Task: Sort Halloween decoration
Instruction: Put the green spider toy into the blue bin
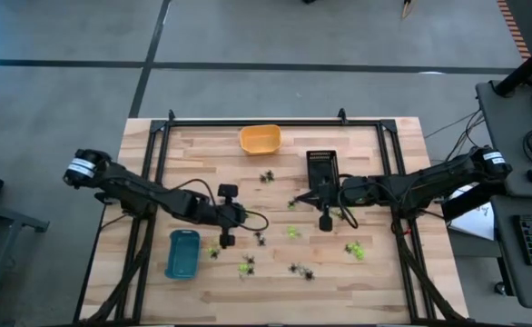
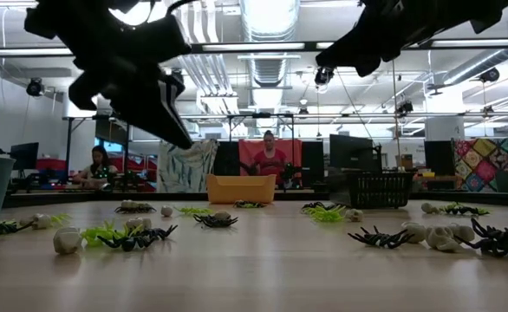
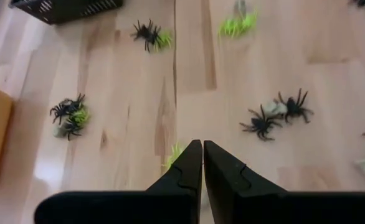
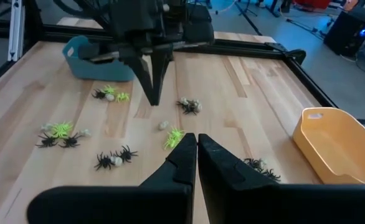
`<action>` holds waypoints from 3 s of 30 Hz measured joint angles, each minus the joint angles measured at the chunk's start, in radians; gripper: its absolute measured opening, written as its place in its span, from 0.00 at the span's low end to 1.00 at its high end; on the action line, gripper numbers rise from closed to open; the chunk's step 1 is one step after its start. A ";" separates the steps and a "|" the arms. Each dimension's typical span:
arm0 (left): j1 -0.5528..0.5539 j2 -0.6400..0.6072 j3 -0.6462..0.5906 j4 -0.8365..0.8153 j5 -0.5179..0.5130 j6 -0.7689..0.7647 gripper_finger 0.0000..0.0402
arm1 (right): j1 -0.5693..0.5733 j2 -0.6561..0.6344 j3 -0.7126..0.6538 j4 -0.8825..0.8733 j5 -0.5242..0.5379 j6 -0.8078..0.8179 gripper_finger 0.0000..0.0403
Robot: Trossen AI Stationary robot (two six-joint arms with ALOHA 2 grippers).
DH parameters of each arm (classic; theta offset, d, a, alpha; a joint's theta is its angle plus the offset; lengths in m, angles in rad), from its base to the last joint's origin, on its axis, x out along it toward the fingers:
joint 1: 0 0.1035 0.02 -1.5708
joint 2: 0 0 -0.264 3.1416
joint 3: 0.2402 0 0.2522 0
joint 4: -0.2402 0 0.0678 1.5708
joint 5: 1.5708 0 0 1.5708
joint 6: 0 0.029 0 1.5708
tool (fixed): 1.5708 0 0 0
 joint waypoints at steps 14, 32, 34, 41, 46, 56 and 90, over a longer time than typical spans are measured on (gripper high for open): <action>0.042 0.104 0.000 0.044 -0.008 0.039 0.15 | 0.000 0.067 0.000 -0.002 0.000 0.009 0.02; 0.069 0.162 -0.002 0.046 -0.007 0.016 0.23 | -0.001 0.064 0.000 -0.001 0.007 0.005 0.02; 0.069 0.162 -0.002 0.045 -0.007 0.016 0.23 | -0.001 0.064 0.000 -0.001 0.007 0.005 0.02; 0.074 0.162 -0.005 0.047 -0.007 0.012 0.23 | -0.001 0.064 0.000 -0.001 0.007 -0.002 0.02; 0.075 0.162 -0.020 0.054 -0.007 -0.005 0.23 | -0.001 0.064 0.000 -0.001 0.007 -0.002 0.02; 0.076 0.162 -0.051 0.064 -0.007 -0.011 0.23 | -0.001 0.065 0.000 -0.002 0.007 -0.002 0.02; 0.104 0.162 -0.097 0.159 -0.007 0.007 0.23 | -0.003 0.065 -0.001 -0.002 0.008 -0.010 0.02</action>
